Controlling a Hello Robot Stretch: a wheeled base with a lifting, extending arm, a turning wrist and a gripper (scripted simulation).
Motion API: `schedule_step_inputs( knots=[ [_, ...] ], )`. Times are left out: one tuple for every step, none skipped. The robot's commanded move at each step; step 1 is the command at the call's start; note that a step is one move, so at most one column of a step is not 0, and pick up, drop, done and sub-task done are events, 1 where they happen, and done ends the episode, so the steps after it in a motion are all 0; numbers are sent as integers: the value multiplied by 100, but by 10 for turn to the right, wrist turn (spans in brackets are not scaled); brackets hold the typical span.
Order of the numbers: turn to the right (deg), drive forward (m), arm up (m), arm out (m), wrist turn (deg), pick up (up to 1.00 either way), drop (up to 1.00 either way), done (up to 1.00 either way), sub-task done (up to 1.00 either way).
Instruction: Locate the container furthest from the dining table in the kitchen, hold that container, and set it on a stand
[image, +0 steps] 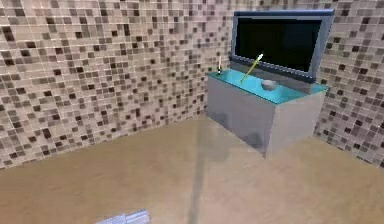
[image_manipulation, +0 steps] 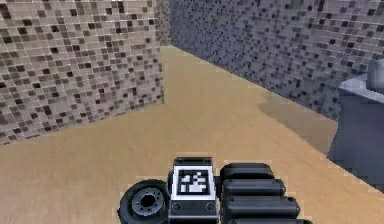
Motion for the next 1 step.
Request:
schedule_step_inputs(
  knots=[
    [30,0,0,0,0,0,0,0,0]
  ],
)
